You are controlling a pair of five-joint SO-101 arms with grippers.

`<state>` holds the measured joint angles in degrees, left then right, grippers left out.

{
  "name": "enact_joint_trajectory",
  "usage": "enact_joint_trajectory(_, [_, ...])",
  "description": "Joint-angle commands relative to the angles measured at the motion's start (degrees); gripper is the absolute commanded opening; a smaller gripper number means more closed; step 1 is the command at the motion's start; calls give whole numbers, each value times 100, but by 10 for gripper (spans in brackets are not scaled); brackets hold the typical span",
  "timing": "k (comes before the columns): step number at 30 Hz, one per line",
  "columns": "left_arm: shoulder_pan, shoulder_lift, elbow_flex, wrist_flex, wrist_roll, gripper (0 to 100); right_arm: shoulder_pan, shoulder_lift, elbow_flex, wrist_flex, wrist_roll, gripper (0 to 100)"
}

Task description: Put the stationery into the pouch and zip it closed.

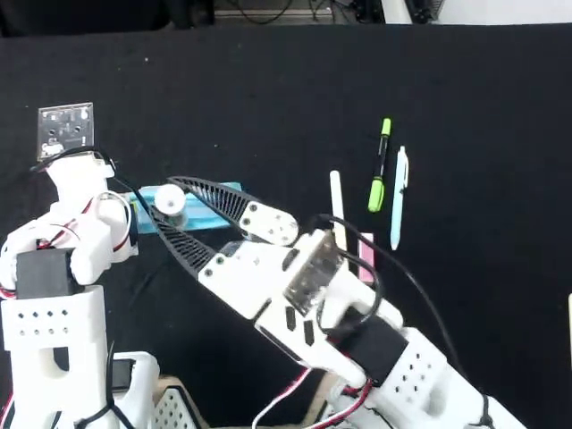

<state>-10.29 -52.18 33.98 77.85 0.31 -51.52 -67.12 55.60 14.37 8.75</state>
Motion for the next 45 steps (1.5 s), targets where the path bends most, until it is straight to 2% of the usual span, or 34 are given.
enact_joint_trajectory(1, [-75, 44, -22, 0, 53, 30, -79, 277, -4, -448, 9, 11])
enact_joint_trajectory(13, [-75, 44, -22, 0, 53, 30, 273, 295, 629, -475, 0, 11])
enact_joint_trajectory(25, [-75, 44, -22, 0, 53, 30, 246, 338, 734, -440, -9, 14])
enact_joint_trajectory(30, [-75, 44, -22, 0, 53, 30, -211, 338, 690, 26, -9, 111])
enact_joint_trajectory(33, [-75, 44, -22, 0, 53, 30, -316, 338, 690, 141, -9, 127])
enact_joint_trajectory(40, [-75, 44, -22, 0, 53, 30, 70, 295, 268, 220, -9, 127])
enact_joint_trajectory(45, [-75, 44, -22, 0, 53, 30, 563, 286, -637, 1099, -44, 127])
